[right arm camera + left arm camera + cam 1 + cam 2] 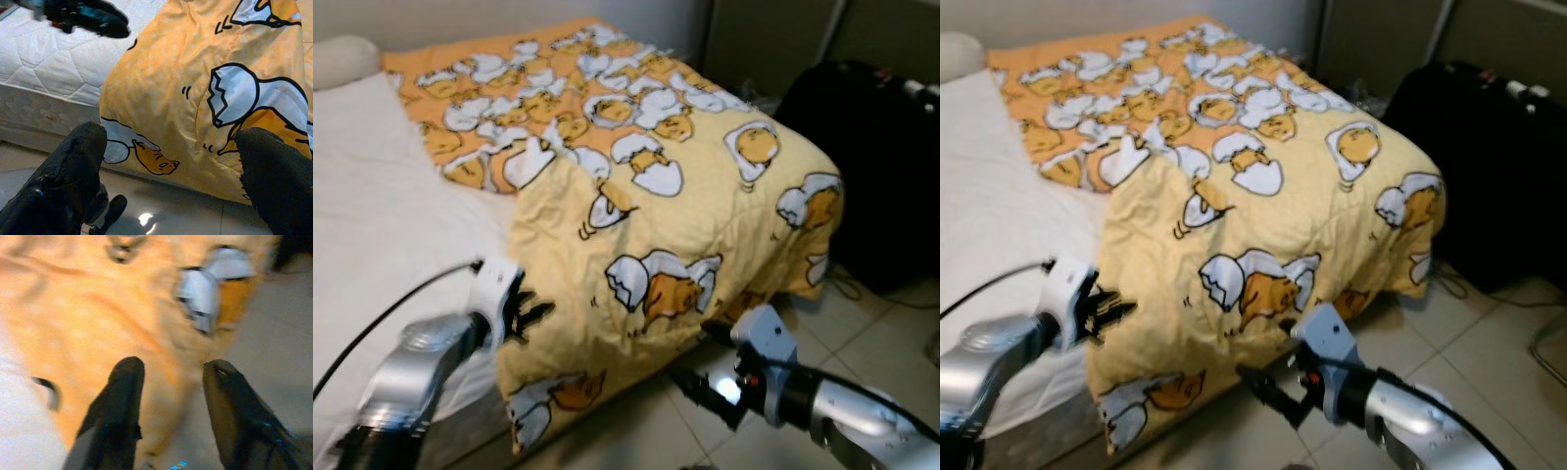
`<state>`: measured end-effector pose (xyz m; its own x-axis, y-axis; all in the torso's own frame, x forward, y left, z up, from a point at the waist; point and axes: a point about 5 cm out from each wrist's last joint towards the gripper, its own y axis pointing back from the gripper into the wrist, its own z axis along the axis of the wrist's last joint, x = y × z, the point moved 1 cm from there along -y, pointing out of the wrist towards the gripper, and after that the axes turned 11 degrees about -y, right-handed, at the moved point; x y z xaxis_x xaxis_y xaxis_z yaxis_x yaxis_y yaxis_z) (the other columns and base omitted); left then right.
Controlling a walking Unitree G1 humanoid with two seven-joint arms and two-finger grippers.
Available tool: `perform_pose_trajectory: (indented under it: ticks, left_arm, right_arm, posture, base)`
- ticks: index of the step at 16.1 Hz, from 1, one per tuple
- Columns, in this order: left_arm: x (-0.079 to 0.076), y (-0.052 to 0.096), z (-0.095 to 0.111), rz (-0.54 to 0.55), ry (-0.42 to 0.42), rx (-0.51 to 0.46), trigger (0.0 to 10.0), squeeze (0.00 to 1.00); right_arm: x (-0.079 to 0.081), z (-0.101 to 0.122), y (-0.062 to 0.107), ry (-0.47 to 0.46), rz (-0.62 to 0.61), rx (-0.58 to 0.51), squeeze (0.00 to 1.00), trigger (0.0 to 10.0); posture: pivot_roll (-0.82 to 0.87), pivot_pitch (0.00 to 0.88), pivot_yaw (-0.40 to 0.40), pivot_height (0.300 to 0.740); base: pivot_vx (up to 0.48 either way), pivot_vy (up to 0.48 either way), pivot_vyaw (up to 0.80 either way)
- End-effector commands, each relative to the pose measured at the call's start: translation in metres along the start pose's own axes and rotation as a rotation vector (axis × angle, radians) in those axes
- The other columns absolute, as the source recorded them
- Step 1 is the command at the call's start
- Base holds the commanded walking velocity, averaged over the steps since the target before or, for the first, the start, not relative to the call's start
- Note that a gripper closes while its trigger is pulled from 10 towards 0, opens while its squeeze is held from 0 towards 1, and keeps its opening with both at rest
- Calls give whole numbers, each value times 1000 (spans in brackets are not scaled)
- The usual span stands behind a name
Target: Clean up the room
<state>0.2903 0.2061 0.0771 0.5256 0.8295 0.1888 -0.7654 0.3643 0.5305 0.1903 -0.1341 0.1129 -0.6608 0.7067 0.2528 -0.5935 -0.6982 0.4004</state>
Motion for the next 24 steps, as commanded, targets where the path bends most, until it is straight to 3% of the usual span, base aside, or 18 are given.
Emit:
perform_pose_trajectory:
  ticks: [1, 4, 6, 7, 8, 10, 13, 15, 18, 19, 20, 21, 24]
  left_arm:
    - [4, -9, -6, 63, -15, 35, 10000, 1000]
    - [12, -39, -11, 212, -83, 113, 10000, 1000]
    - [27, -46, -15, 387, -21, 140, 10000, 1000]
    - [25, -50, -17, 388, 44, 133, 10000, 455]
    - [24, -52, -21, 390, 61, 155, 10000, 0]
    - [28, -50, -33, 458, 40, 228, 10000, 0]
    - [32, -42, -55, 545, 179, 314, 10000, 0]
    - [28, -43, -59, 533, 236, 310, 10000, 0]
    - [15, -47, -66, 461, 239, 332, 10000, 0]
    - [11, -47, -71, 454, 238, 354, 4039, 0]
    - [11, -46, -73, 456, 241, 358, 3255, 0]
    - [10, -47, -72, 452, 261, 342, 0, 0]
    - [8, -53, -60, 400, 249, 269, 0, 0]
  right_arm:
    - [0, 3, -2, 8, 6, -9, 0, 10000]
    - [-3, 7, -5, 15, -10, -24, 0, 10000]
    - [-3, 8, -4, 10, -18, -30, 0, 10000]
    - [-2, 7, -2, 8, -19, -26, 0, 10000]
    - [-1, 7, -1, 6, -21, -22, 0, 10000]
    - [4, 5, 3, -7, -23, -14, 0, 10000]
    - [14, 5, 10, -36, 3, -1, 0, 10000]
    - [18, 4, 18, -49, -17, 2, 0, 10000]
    - [21, -1, 28, -77, -60, 16, 0, 10000]
    - [25, -6, 26, -87, -61, 27, 0, 10000]
    - [28, -8, 26, -90, -59, 31, 0, 10000]
    - [35, -11, 23, -101, -52, 35, 0, 10000]
    - [47, -18, 13, -126, -57, 25, 0, 10000]
  posture:
    - [-63, 62, 20, 740]
    - [-84, 75, 15, 740]
    - [-95, 86, 12, 740]
    - [-98, 88, 12, 740]
    - [-113, 96, 12, 740]
    - [-143, 122, 3, 740]
    - [-180, 154, -13, 740]
    - [-218, 174, -31, 740]
    - [-267, 189, -40, 740]
    - [-280, 199, -37, 740]
    - [-280, 199, -37, 740]
    - [-277, 199, -25, 740]
    - [-255, 187, 11, 740]
  base:
    - [0, 0, 0]
    - [0, 0, 0]
    - [0, 0, 0]
    - [0, 0, 0]
    - [0, 0, 0]
    - [0, 0, 0]
    - [0, 0, 0]
    - [0, 0, 0]
    - [0, 0, 0]
    - [0, 0, 0]
    - [0, 0, 0]
    - [0, 0, 0]
    - [0, 0, 0]
